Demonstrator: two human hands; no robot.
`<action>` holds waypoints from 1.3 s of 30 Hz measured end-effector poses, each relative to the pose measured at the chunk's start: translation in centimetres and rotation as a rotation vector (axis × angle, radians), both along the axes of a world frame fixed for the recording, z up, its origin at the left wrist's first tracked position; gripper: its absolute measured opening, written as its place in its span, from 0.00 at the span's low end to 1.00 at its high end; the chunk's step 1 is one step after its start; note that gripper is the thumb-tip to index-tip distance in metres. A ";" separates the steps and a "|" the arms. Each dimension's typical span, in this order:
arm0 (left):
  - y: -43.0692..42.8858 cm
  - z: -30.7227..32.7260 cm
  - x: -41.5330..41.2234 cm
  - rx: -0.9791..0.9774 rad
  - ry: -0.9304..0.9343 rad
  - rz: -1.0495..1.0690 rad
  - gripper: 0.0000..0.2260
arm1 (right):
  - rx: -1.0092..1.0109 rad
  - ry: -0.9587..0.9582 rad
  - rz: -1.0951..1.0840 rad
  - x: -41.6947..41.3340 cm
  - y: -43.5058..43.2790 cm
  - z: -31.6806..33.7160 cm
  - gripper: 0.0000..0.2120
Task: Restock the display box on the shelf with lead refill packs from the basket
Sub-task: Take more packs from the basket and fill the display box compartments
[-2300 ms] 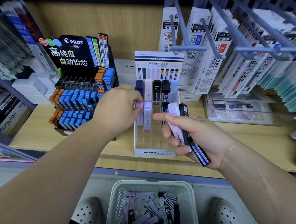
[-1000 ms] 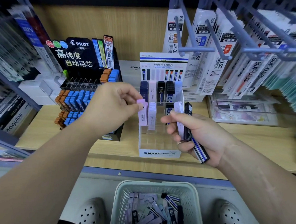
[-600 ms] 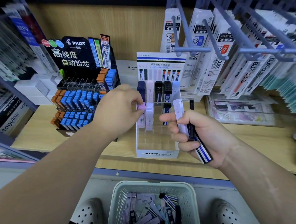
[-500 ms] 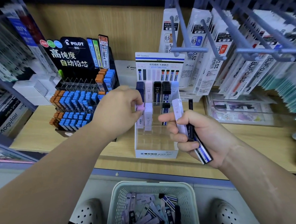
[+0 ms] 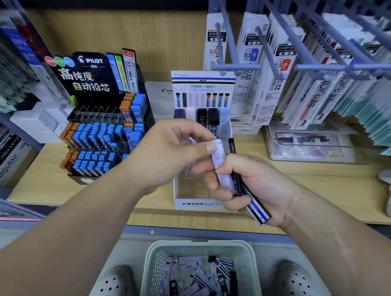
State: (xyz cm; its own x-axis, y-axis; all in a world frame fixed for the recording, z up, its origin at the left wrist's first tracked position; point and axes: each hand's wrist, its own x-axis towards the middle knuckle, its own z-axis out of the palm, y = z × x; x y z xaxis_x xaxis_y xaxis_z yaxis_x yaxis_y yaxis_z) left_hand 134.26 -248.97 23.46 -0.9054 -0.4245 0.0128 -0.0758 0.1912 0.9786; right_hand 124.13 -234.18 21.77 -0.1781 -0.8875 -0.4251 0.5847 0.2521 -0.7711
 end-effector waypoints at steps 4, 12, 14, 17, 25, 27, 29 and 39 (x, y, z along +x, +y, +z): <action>-0.6 0.7 0.0 0.035 0.015 0.093 0.01 | 0.052 0.024 -0.026 -0.4 0.2 0.0 0.15; -3.0 0.7 1.0 -0.188 -0.019 0.203 0.03 | 0.108 0.006 -0.293 -1.3 0.1 0.0 0.09; -3.1 0.8 1.1 -0.228 -0.025 0.204 0.03 | 0.126 0.021 -0.298 -1.3 0.1 0.0 0.09; -3.9 1.1 1.3 -0.240 -0.041 0.244 0.04 | 0.159 0.081 -0.323 -1.3 0.0 -0.4 0.14; -3.4 0.0 1.5 -0.508 -0.136 0.150 0.06 | 0.174 0.109 -0.462 -1.7 -0.1 -0.7 0.13; -3.2 -0.7 1.4 -0.613 -0.127 0.125 0.06 | 0.170 0.115 -0.455 -1.5 -0.2 -0.7 0.13; -3.1 -1.1 1.2 -0.689 -0.104 0.115 0.05 | 0.164 0.118 -0.452 -1.5 -0.3 -0.7 0.13; -3.0 -2.2 0.6 -0.997 -0.056 0.045 0.03 | 0.159 0.125 -0.439 -1.7 0.0 -0.7 0.14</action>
State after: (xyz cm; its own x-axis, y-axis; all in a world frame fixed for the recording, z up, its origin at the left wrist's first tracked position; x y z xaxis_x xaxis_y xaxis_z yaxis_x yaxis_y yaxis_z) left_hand 134.90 -252.01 21.29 -0.8990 -0.2766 0.3396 -0.1441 0.9190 0.3670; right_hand 122.44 -234.19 21.05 -0.5795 -0.6431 -0.5006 0.5675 0.1224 -0.8143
